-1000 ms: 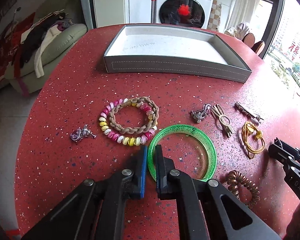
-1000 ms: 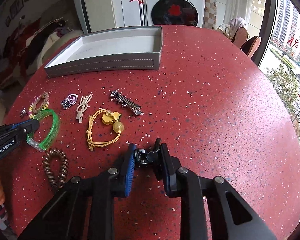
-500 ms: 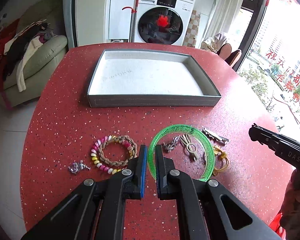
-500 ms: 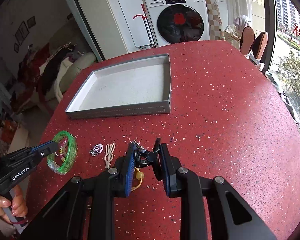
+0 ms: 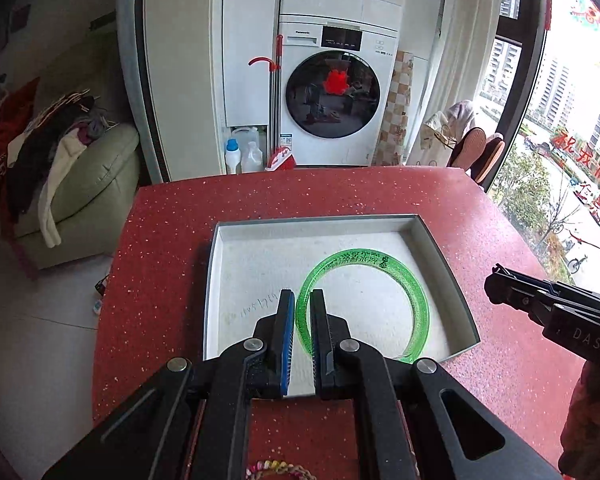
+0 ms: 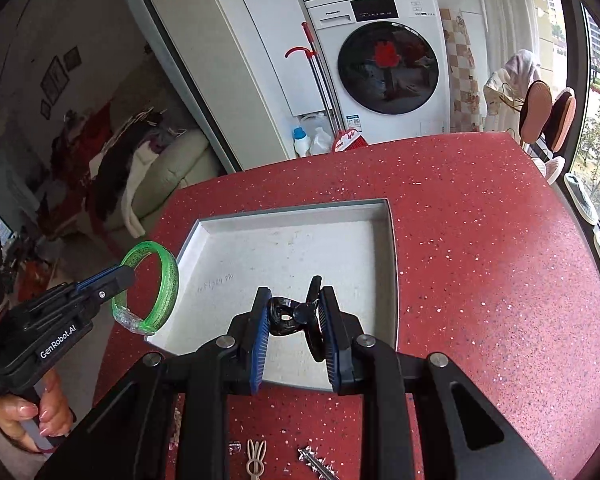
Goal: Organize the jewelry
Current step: 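Carry the green bangle and black claw clip over the grey tray with both tools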
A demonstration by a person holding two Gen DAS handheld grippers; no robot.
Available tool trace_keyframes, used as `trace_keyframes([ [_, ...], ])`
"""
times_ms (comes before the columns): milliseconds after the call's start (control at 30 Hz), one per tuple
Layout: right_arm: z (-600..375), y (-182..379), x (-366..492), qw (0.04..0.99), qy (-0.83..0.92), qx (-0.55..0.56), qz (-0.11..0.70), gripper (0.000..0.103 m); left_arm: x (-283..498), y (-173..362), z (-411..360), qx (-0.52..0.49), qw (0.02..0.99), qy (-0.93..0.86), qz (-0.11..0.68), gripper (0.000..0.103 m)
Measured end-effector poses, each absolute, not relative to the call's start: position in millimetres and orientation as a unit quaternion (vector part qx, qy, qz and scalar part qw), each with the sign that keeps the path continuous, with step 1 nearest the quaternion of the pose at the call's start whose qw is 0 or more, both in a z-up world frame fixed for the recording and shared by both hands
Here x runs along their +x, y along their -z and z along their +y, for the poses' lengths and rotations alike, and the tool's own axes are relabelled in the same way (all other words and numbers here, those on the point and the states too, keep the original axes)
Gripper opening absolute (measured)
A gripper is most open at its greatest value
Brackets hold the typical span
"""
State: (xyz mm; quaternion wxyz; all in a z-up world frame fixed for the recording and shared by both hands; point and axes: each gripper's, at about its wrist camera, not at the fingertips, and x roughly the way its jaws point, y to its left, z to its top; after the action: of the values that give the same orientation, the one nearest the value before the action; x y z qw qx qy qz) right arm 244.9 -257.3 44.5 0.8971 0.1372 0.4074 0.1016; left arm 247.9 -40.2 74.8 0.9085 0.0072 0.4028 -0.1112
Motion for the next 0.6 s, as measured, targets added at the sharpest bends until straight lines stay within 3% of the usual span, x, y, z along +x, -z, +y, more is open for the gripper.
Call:
trace_keyframes([
  [233, -254.5, -1.4, 292.8, 0.884, -0.080, 0.137, 0.440, 0.026, 312.9, -30.7, -46.8, 0.008, 0.899, 0.085, 0.429, 0.026],
  [600, -237.5, 53.8, 304.5, 0.876, -0.054, 0.097, 0.470, 0.026, 329.2, 38.5, -62.5, 0.045, 0.876, 0.071, 0.475, 0.027],
])
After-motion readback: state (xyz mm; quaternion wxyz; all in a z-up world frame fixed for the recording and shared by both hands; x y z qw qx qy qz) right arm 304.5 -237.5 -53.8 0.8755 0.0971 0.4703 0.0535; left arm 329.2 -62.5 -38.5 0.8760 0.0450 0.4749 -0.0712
